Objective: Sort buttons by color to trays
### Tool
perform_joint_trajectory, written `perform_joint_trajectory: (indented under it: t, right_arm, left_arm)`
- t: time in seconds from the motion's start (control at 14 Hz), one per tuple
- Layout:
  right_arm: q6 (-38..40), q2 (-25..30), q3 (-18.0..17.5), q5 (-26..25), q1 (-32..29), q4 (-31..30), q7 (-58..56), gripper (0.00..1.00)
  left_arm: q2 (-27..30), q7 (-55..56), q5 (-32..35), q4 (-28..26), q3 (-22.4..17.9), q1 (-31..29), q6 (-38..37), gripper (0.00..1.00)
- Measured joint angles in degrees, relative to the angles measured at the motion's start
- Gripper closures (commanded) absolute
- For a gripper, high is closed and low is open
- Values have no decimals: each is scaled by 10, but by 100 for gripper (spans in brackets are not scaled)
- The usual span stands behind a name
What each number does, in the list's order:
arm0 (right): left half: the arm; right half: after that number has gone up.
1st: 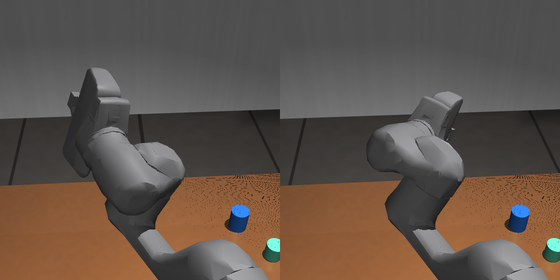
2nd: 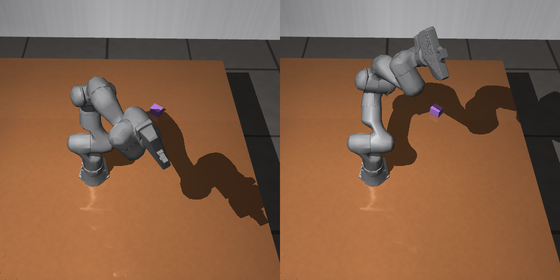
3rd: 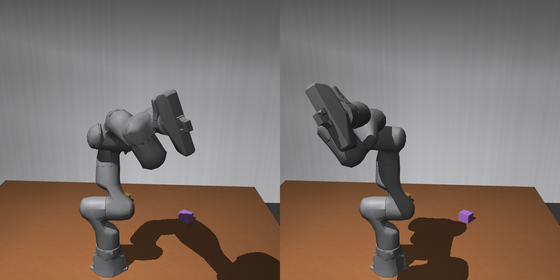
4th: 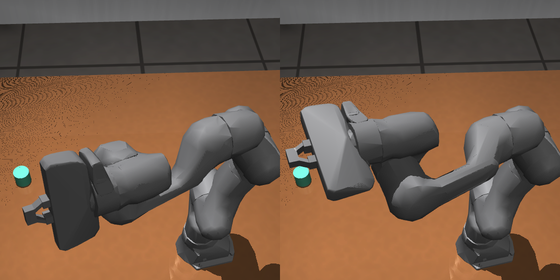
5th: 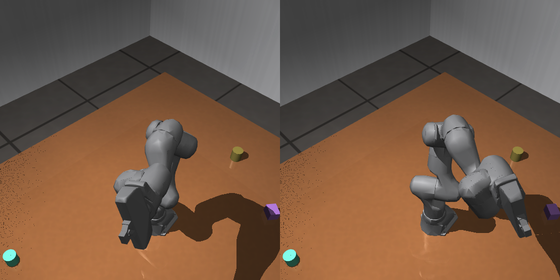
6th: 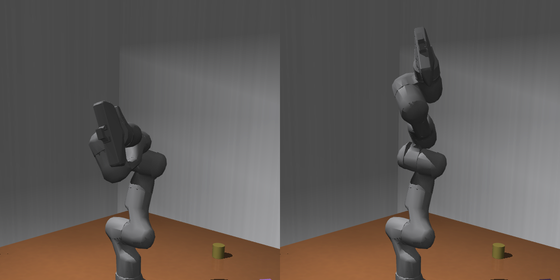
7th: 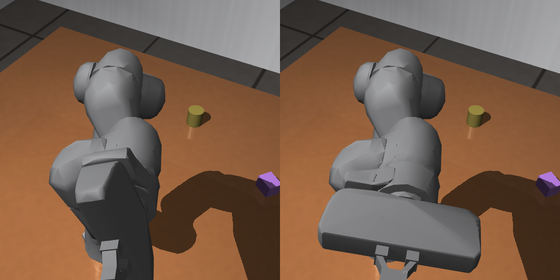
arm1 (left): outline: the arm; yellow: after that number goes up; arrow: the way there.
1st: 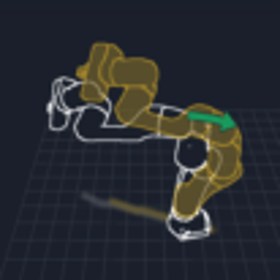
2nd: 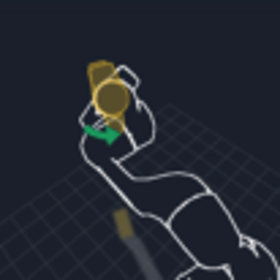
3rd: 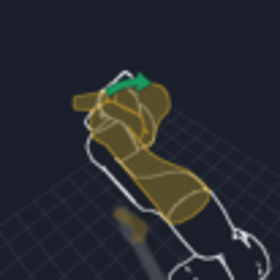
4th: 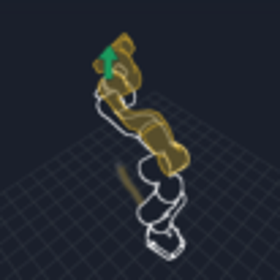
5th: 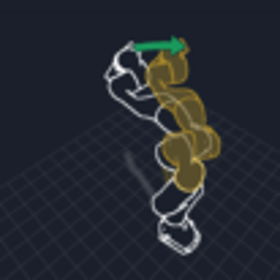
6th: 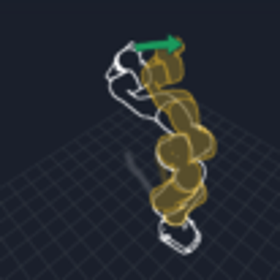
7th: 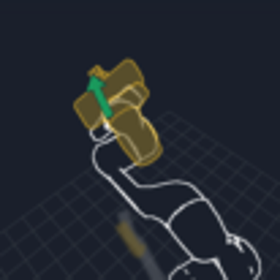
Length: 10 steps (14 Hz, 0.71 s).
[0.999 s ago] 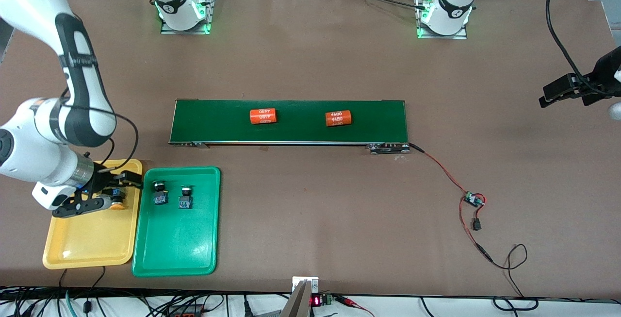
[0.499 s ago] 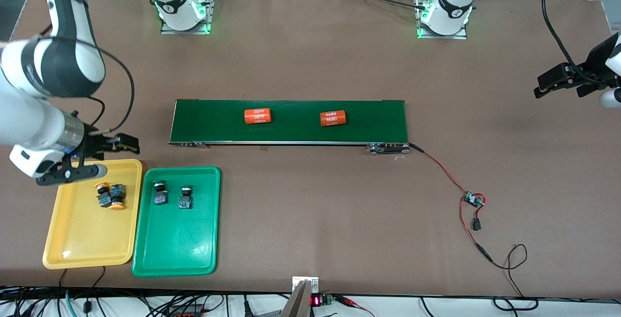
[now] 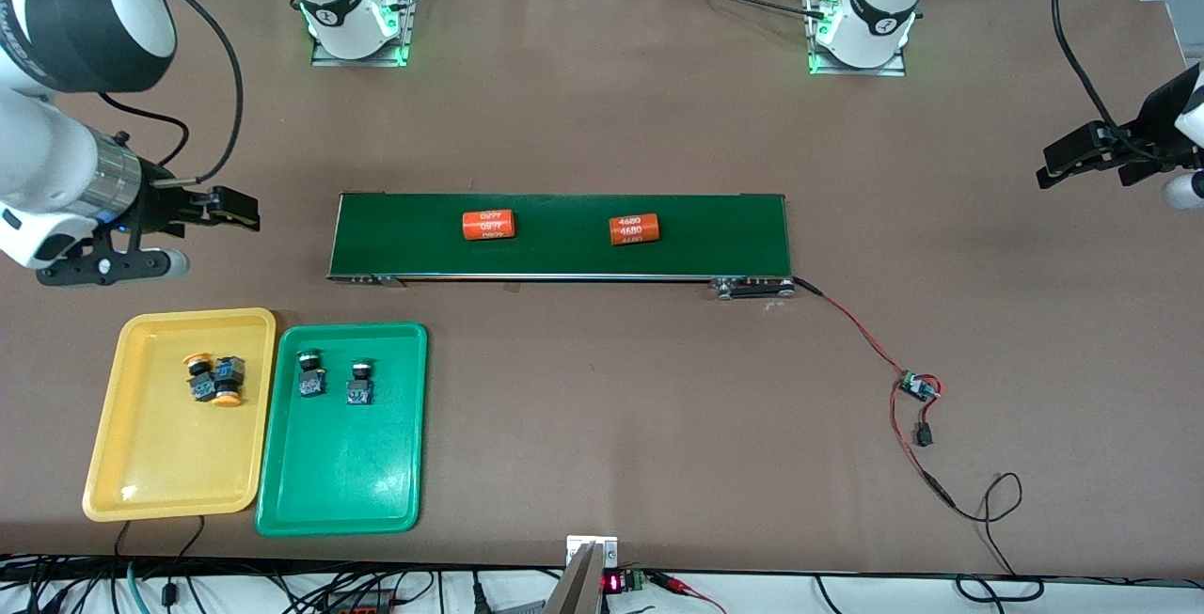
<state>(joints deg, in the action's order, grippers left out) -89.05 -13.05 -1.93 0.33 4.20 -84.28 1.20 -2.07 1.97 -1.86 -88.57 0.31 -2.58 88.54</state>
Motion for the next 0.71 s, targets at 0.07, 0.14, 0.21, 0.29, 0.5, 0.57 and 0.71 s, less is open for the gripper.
perform_joint_trajectory:
  t: [0.07, 0.14, 0.21, 0.29, 0.5, 0.57, 0.71]
  right_arm:
    - [6, 8, 0, 0, -1, -6, 1, 0]
    - [6, 18, 1, 0, -1, -20, 1, 0]
    - [2, 28, 2, 0, -1, -36, 2, 0]
    - [-4, 36, 3, 0, -2, -52, 2, 0]
    - [-14, 56, 6, 0, -4, -91, 2, 0]
    - [-27, 69, 6, 0, -4, -112, 2, 0]
    - [-44, 93, 6, 0, -4, -149, 2, 0]
  left_arm:
    - [0, 0, 0, 0, 0, -1, 0, 0]
    - [0, 0, 0, 0, 0, -1, 0, 0]
    - [0, 0, 0, 0, 0, -1, 0, 0]
    - [0, 0, 0, 0, 0, -1, 0, 0]
    - [0, 0, 0, 0, 0, -1, 0, 0]
    - [0, 0, 0, 0, 0, -1, 0, 0]
    - [0, 0, 0, 0, 0, -1, 0, 0]
